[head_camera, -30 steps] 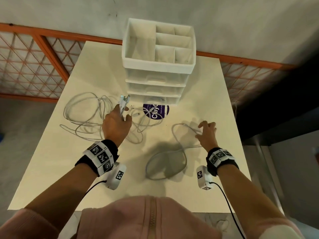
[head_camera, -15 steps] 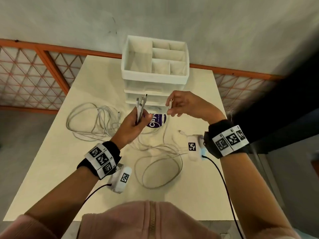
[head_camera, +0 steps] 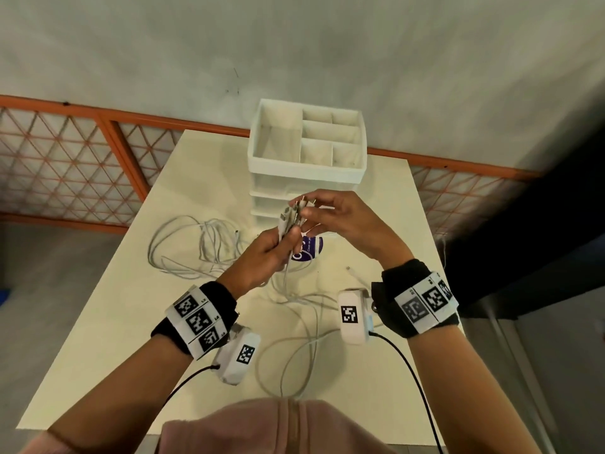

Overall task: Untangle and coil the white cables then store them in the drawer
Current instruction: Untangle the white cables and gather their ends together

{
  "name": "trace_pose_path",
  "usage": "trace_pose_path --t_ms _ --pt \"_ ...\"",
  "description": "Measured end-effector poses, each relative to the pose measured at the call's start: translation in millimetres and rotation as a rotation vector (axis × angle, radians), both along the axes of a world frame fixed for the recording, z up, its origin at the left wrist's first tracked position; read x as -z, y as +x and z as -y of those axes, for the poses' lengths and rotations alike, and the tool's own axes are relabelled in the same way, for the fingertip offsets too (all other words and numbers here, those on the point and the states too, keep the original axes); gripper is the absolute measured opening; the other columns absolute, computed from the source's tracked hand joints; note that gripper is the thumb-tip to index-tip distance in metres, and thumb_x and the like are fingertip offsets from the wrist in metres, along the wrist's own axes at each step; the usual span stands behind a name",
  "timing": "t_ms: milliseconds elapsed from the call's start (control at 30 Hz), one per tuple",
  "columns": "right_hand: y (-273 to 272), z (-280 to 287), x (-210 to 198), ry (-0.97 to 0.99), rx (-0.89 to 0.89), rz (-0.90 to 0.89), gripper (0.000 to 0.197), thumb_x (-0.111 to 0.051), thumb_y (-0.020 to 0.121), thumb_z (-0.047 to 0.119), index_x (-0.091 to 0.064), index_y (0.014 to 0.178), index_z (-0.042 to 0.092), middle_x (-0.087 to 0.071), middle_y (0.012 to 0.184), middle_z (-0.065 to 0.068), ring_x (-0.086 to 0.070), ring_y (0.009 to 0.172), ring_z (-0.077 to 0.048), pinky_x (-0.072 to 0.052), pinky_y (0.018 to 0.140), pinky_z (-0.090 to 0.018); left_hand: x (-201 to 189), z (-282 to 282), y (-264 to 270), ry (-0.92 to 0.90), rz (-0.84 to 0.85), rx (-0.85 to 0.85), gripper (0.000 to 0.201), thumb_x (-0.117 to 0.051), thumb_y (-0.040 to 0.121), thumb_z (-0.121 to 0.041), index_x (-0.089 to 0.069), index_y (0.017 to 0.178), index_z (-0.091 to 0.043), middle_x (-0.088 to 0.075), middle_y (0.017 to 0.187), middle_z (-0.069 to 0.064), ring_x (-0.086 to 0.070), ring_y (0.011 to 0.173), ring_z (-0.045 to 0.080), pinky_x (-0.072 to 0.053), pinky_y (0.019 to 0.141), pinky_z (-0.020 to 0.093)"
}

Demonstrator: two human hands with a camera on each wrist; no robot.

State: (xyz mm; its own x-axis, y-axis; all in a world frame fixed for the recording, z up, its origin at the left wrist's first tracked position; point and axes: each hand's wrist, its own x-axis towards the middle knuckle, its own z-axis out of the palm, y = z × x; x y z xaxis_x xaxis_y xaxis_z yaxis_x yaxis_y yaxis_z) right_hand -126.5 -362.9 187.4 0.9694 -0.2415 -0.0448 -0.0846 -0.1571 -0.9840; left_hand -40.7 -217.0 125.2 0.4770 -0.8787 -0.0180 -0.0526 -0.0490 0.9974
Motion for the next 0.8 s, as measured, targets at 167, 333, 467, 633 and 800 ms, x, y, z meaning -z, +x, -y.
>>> trace_pose_path --t_ms 167,333,467,633,800 --pt "-0.3 -6.9 2.1 -0.024 0.077 0.028 0.021 -0.057 0.092 0.013 -0.067 0.105 -0.001 -0.068 0.083 -0.008 -0.067 0.069 -0.014 -0.054 0.067 -0.020 -5.8 -1.9 -2.8 0.010 -0.004 -0.002 0.042 -0.033 0.099 -0.035 -0.056 0.082 -0.005 -0.032 0.047 -0.013 -0.024 0.047 0.007 -0.020 0.051 0.026" --pt "-2.9 -7.4 0.8 -0.035 0.028 -0.014 0.023 -0.061 0.090 0.012 -0.068 0.100 -0.007 -0.070 0.075 -0.018 -0.069 0.063 -0.026 -0.055 0.068 -0.023 -10.0 -4.4 -9.4 0.012 0.020 -0.034 0.042 -0.031 0.101 -0.031 -0.060 0.080 -0.009 -0.051 0.049 -0.013 -0.035 0.050 0.007 -0.031 0.051 0.020" --pt "-2.1 -10.8 3.6 -0.066 0.067 -0.015 0.023 -0.063 0.088 0.012 -0.069 0.102 -0.006 -0.069 0.085 -0.021 -0.069 0.068 -0.018 -0.057 0.071 -0.022 -9.9 -6.0 -6.9 0.011 0.049 -0.006 0.047 -0.031 0.101 -0.030 -0.058 0.084 0.004 -0.058 0.056 -0.005 -0.042 0.049 0.004 -0.033 0.051 0.018" --pt "-5.3 -13.3 5.0 -0.038 0.065 0.008 0.030 -0.053 0.094 0.016 -0.065 0.113 -0.005 -0.066 0.099 -0.031 -0.068 0.077 -0.016 -0.057 0.077 -0.023 -9.5 -7.4 -4.4 -0.013 0.044 -0.047 0.045 -0.031 0.101 -0.029 -0.058 0.072 -0.006 -0.054 0.053 0.000 -0.040 0.048 0.010 -0.033 0.049 0.021" --pt "-4.0 -14.0 1.2 -0.048 0.038 0.010 0.024 -0.057 0.092 0.011 -0.065 0.108 -0.005 -0.067 0.085 -0.018 -0.066 0.069 -0.014 -0.054 0.071 -0.019 -13.5 -8.8 -5.7 -0.015 0.056 0.019 0.046 -0.028 0.101 -0.030 -0.057 0.078 -0.003 -0.050 0.052 0.012 -0.039 0.050 0.017 -0.031 0.048 0.020"
